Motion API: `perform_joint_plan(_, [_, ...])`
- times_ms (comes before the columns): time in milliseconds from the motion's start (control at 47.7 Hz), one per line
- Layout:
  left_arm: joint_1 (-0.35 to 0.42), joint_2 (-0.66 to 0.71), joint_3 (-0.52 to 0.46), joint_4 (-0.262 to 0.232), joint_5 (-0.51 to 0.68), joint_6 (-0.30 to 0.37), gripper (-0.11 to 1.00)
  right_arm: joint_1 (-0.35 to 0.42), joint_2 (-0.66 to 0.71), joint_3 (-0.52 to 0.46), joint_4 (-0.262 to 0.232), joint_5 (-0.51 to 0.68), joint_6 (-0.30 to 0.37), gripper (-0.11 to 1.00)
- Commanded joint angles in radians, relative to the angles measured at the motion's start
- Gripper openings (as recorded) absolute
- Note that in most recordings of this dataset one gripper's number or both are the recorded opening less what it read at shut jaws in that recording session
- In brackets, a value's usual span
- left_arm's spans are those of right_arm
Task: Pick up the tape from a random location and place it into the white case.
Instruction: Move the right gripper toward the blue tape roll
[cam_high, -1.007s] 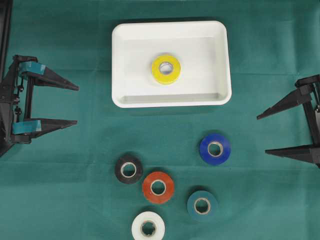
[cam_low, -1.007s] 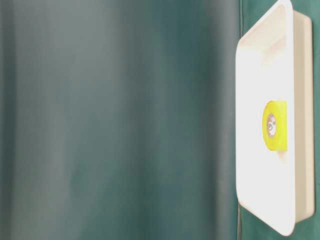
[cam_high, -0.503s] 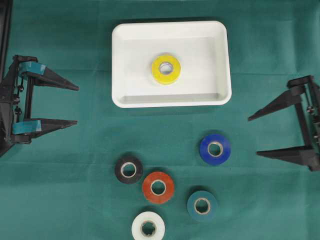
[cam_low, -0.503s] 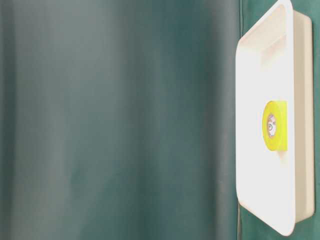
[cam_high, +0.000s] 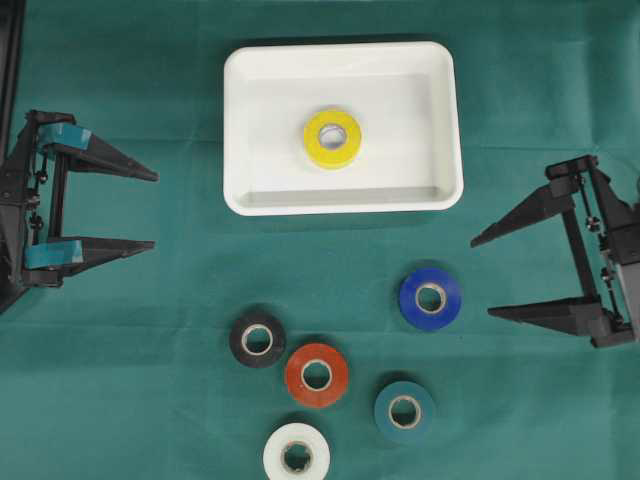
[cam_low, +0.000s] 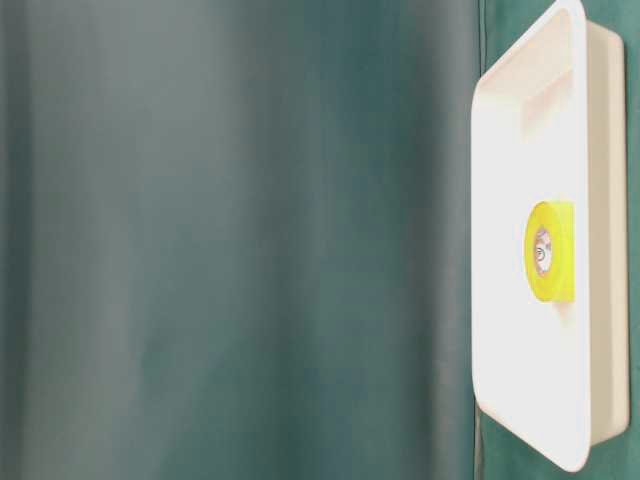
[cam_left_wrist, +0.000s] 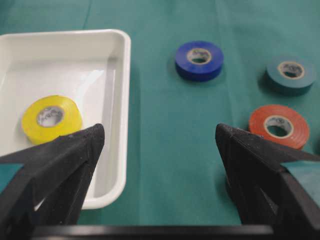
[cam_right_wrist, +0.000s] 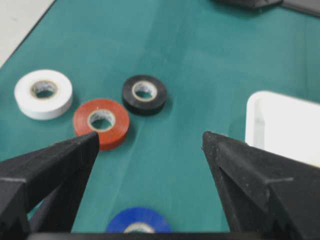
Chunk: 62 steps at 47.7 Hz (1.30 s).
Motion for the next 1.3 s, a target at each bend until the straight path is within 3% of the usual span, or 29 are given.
perform_joint_plan(0, [-0.002, 0.003, -0.011, 0.000, -0.003, -0.002, 0.97, -0.002, 0.026, -0.064, 0.006, 0.080, 0.029, 0.92])
perform_joint_plan(210, [-0.002, 0.003, -0.011, 0.000, -0.003, -0.002, 0.97, -0.002, 0.132, -0.195, 0.003, 0.333, 0.089, 0.92])
perform_joint_plan(566, [-0.002, 0.003, -0.011, -0.002, 0.011, -0.002, 0.97, -0.002, 0.334, -0.376, 0.005, 0.684, 0.110, 0.92])
perform_joint_plan(1279, [-0.002, 0.003, -0.012, 0.000, 0.020, -0.002, 0.97, 0.006, 0.364, -0.396, 0.005, 0.693, 0.110, 0.92])
